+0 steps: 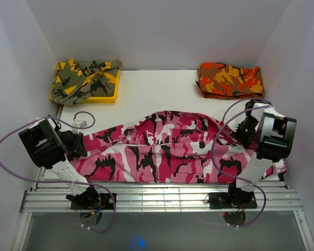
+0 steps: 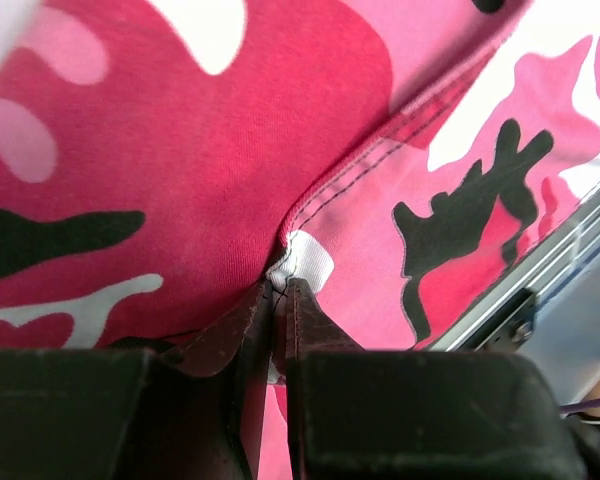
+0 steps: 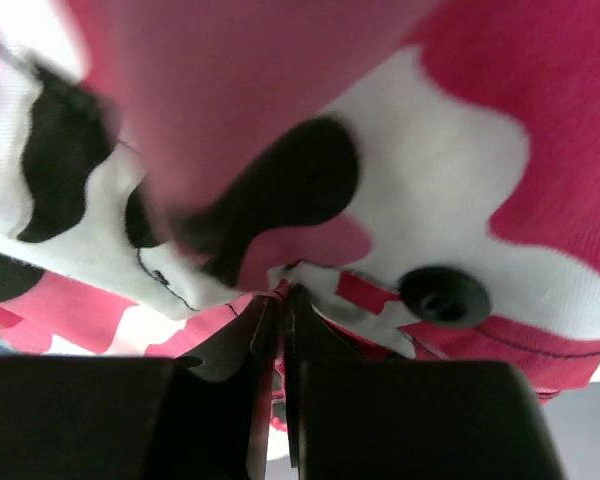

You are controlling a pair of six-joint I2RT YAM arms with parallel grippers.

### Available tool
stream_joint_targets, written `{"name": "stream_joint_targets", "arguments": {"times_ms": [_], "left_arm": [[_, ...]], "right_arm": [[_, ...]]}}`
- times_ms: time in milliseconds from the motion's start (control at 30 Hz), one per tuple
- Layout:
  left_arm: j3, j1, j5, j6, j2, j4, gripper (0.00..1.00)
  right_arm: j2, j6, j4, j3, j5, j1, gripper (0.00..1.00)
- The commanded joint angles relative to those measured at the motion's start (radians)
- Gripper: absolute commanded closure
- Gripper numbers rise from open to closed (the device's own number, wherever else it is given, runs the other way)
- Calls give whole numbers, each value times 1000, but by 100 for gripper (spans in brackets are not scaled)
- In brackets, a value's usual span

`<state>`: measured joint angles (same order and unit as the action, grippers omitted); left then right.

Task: Fold and stack the trousers
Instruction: Fold the trousers

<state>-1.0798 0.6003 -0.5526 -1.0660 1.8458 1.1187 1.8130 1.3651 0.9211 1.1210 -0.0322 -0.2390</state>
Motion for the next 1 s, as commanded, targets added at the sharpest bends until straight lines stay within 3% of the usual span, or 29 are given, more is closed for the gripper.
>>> {"name": "stream_joint_targets", "arguments": {"times_ms": [0, 267, 467, 733, 967], "left_arm": [[-47, -66, 88, 86, 145, -422, 100], [-400, -85, 112, 333, 391, -435, 100], [-632, -83, 169, 371, 504, -424, 100], [-796, -80, 111, 345, 429, -384, 100], [-993, -21, 48, 377, 415, -368, 100]], "right_arm": [[204, -113, -180, 91, 3, 0, 92], [380, -264, -145, 351, 21, 73, 92], [468, -322, -105, 522, 21, 104, 92], [364, -282, -54, 635, 64, 41, 92], [276, -204, -19, 747, 115, -100, 92]]}}
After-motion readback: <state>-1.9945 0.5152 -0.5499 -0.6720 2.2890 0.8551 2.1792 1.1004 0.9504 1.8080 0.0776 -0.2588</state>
